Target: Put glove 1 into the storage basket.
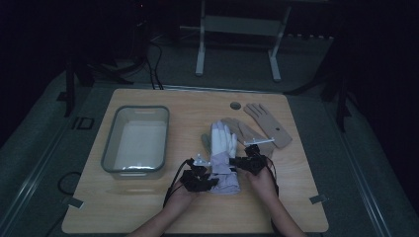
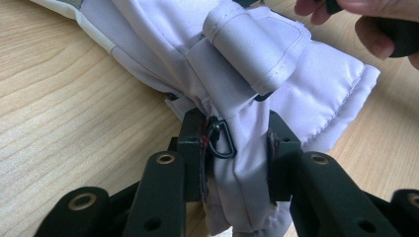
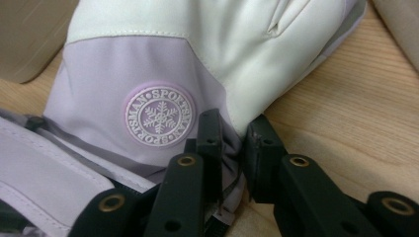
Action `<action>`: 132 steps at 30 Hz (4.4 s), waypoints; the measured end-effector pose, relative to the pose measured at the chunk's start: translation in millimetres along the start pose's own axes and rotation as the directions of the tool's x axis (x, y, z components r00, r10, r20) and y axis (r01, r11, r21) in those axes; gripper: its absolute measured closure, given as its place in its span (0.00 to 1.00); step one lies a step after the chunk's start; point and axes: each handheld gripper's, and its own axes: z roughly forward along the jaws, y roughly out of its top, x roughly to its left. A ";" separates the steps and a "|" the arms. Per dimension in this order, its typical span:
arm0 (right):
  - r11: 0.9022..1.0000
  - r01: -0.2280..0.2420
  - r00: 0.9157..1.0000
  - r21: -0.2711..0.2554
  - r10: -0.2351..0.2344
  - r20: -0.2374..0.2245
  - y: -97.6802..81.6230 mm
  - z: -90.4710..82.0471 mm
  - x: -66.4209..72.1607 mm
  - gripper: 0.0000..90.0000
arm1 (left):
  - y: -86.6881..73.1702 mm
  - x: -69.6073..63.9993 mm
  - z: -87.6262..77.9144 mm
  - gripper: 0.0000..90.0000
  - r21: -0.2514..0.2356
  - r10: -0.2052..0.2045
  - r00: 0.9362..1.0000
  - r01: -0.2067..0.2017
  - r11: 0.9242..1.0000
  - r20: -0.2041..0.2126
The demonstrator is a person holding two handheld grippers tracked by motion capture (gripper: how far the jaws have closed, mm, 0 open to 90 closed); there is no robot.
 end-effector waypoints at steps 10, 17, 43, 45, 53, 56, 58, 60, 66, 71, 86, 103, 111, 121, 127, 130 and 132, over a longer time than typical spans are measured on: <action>0.998 0.013 1.000 -0.062 -0.013 -0.001 12.5 -18.3 9.5 0.90 | 9.7 0.4 -14.7 0.79 -0.026 0.007 1.000 -0.007 1.000 -0.006; 0.996 0.025 1.000 -0.085 -0.025 0.003 24.5 -27.6 17.2 0.90 | 20.7 4.8 -27.6 0.79 -0.028 0.018 1.000 -0.018 0.999 0.002; 0.980 0.091 0.996 -0.179 -0.092 -0.001 94.2 -47.8 51.4 0.90 | 71.4 34.4 -90.2 0.79 -0.043 0.080 0.996 -0.082 0.996 -0.032; 0.980 0.094 0.995 -0.177 -0.096 0.002 96.2 -47.0 53.4 0.90 | 71.9 37.9 -94.4 0.79 -0.044 0.080 0.996 -0.082 0.996 -0.038; 0.975 0.114 0.993 -0.192 -0.117 -0.005 117.4 -36.0 75.8 0.90 | 71.7 56.0 -121.1 0.79 -0.050 0.078 0.995 -0.081 0.995 -0.064; 0.974 0.121 0.992 -0.192 -0.126 -0.014 125.9 -28.8 87.0 0.90 | 70.1 63.9 -133.3 0.79 -0.043 0.079 0.994 -0.083 0.996 -0.082; 0.974 0.123 0.992 -0.192 -0.128 -0.016 127.9 -26.7 89.7 0.90 | 69.3 66.2 -137.5 0.79 -0.041 0.076 0.993 -0.080 0.996 -0.088; 0.973 0.131 0.990 -0.190 -0.139 -0.028 135.8 -17.9 101.0 0.90 | 65.3 74.5 -149.7 0.79 -0.043 0.064 0.993 -0.069 0.997 -0.104; 0.971 0.151 0.984 -0.187 -0.166 -0.066 151.3 4.0 123.4 0.90 | 52.1 93.1 -173.7 0.79 -0.051 0.034 0.990 -0.042 0.998 -0.139; 0.969 0.171 0.979 -0.176 -0.188 -0.084 162.5 23.9 144.7 0.90 | 42.3 108.7 -194.6 0.79 -0.040 0.014 0.985 -0.021 0.999 -0.171; 0.965 0.232 0.960 -0.121 -0.247 -0.132 183.9 76.5 194.8 0.90 | 5.1 150.8 -230.9 0.79 -0.032 -0.076 0.975 0.071 0.997 -0.210; 0.967 0.240 0.967 0.082 -0.231 -0.106 155.0 140.6 196.3 0.90 | -27.3 175.5 -195.9 0.79 0.128 -0.173 0.966 0.199 0.972 -0.190; 0.960 0.243 0.968 0.138 -0.232 -0.094 146.9 151.7 198.4 0.90 | -29.4 172.6 -189.2 0.75 0.175 -0.147 0.968 0.184 0.967 -0.205; 0.952 0.251 0.968 0.176 -0.241 -0.075 143.6 157.6 197.5 0.86 | -25.7 163.1 -174.5 0.61 0.265 -0.043 0.956 0.124 0.956 -0.291; 0.932 0.312 0.950 0.182 -0.302 -0.083 147.2 152.7 202.5 0.62 | -24.9 164.0 -172.0 0.58 0.267 -0.048 0.954 0.131 0.955 -0.295; 0.930 0.335 0.942 0.150 -0.327 -0.080 151.1 144.6 203.1 0.51 | -25.2 165.1 -171.4 0.55 0.248 -0.066 0.954 0.143 0.958 -0.293; 0.934 0.324 0.945 0.151 -0.313 -0.091 153.5 139.1 200.2 0.45 | -26.1 165.2 -172.5 0.54 0.227 -0.079 0.954 0.148 0.962 -0.290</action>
